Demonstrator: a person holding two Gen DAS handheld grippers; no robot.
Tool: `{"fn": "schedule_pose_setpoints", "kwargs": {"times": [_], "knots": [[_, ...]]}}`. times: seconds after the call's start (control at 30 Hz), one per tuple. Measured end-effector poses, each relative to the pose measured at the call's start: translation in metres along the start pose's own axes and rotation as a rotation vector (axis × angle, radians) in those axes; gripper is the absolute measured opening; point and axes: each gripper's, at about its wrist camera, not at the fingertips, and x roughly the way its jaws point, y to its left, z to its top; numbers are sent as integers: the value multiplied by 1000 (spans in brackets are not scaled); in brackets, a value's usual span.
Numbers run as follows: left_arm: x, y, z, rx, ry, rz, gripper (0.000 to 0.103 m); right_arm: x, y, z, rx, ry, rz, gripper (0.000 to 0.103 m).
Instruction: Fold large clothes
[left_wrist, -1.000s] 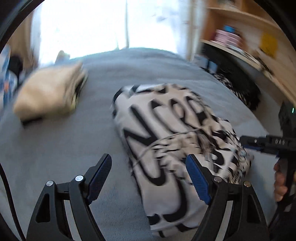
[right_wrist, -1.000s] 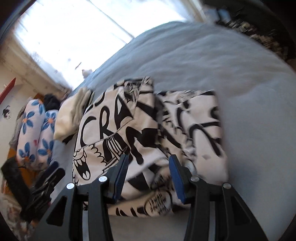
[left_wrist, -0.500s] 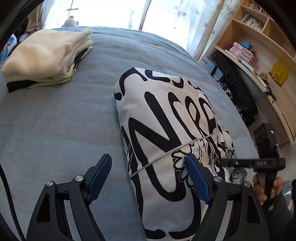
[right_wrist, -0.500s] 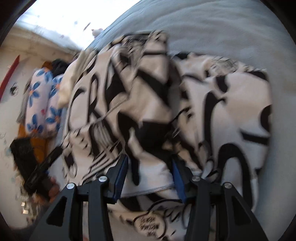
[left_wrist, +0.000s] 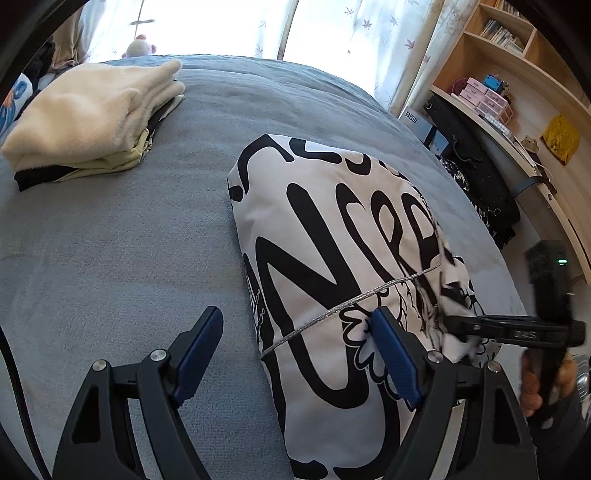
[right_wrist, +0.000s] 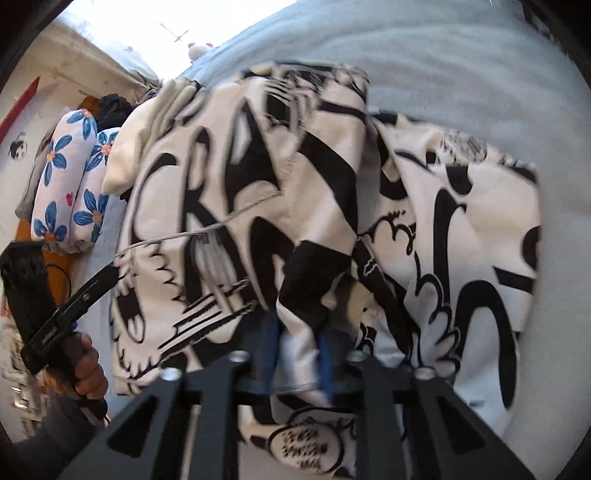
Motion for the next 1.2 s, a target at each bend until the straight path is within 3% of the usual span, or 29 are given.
{"fn": "schedule_pose_setpoints", "kwargs": {"times": [0.17, 0.33, 0.5, 0.63, 0.87, 1.13, 1.2], "knots": [[-2, -6, 2, 17, -1, 10, 81, -54, 43, -16, -82, -139, -86, 9], [-4, -21, 1, 62, -2, -4, 81, -93, 56, -31, -93, -248, -137, 9], [7, -41, -3, 108, 17, -18, 81, -81, 17, -49, -7, -213, -182, 9], [20, -57, -10, 145, 44, -23, 81, -59, -35, -71, 136, -189, -150, 9], [34, -82, -20, 240, 11, 95, 88, -44, -48, -84, 215, -234, -109, 10], [25, -84, -16, 236, 43, 60, 88, -77, -38, -72, 208, -219, -114, 22], [20, -84, -10, 240, 50, 29, 88, -91, -38, -65, 203, -265, -88, 44]]}}
